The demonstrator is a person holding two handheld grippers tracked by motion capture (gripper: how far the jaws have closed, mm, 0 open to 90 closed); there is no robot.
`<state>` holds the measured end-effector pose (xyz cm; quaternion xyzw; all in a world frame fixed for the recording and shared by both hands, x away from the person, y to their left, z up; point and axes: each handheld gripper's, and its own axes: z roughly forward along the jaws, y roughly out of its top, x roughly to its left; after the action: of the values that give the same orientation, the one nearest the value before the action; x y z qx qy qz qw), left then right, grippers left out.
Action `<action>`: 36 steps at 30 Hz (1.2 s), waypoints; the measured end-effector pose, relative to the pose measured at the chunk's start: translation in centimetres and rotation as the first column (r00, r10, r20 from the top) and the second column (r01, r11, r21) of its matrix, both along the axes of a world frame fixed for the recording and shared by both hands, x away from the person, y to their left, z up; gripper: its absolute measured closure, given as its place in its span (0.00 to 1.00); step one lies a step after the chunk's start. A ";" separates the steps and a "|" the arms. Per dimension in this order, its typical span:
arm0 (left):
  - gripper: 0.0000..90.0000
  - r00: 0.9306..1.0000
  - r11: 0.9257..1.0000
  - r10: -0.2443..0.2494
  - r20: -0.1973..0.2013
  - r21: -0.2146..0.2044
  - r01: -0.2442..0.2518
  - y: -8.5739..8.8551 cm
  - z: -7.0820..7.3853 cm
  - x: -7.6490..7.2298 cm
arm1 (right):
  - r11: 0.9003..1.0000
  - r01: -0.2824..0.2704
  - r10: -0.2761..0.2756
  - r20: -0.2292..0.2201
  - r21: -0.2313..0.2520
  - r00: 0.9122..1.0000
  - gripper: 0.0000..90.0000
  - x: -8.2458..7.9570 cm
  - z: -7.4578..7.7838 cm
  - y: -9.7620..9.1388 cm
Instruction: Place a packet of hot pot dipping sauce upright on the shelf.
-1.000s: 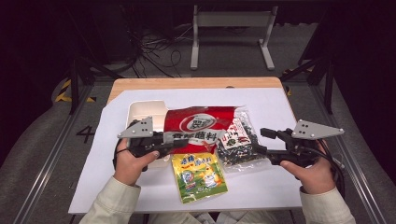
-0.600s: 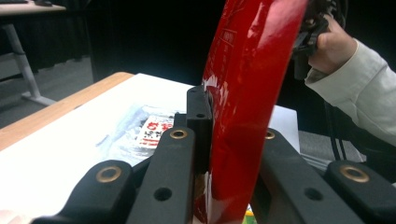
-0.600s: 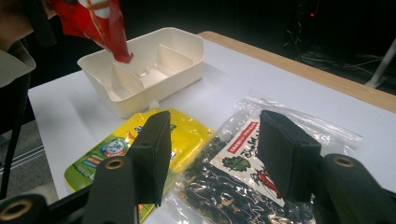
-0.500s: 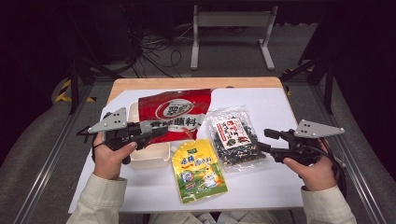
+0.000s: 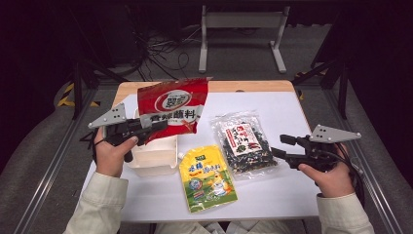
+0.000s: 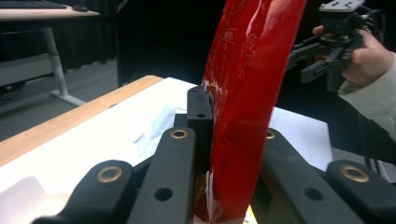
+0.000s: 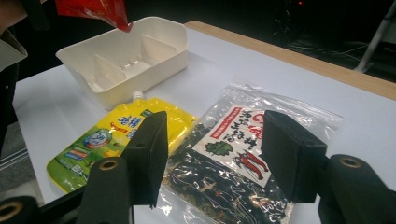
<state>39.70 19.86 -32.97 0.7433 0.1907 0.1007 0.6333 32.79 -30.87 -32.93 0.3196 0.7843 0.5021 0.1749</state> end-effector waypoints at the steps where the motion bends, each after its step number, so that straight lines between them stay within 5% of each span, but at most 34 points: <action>1: 0.94 1.000 1.000 0.008 -0.004 0.007 -0.008 0.0 0.0 0.2 | 1.000 0.003 -0.003 -0.001 -0.002 1.000 0.46 0.0 0.0 -0.1; 14: 0.94 0.993 0.993 0.115 -0.005 0.028 -0.115 1.0 -0.7 3.5 | 0.999 0.028 -0.028 -0.017 0.017 0.999 0.47 0.4 -0.6 -1.0; 19: 0.94 0.986 0.986 0.166 -0.022 0.029 -0.165 1.4 -1.2 4.8 | 0.999 0.044 -0.043 -0.033 0.032 0.999 0.46 0.6 -0.8 -1.3; 36: 0.94 0.970 0.969 0.239 -0.039 0.077 -0.235 2.4 -1.5 7.4 | 0.998 0.054 -0.053 -0.035 0.029 0.998 0.46 0.5 -0.9 -1.5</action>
<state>47.08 22.27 -34.48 0.7395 0.2893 0.1647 0.5851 33.29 -32.36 -33.86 0.3516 0.7707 0.5034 0.1703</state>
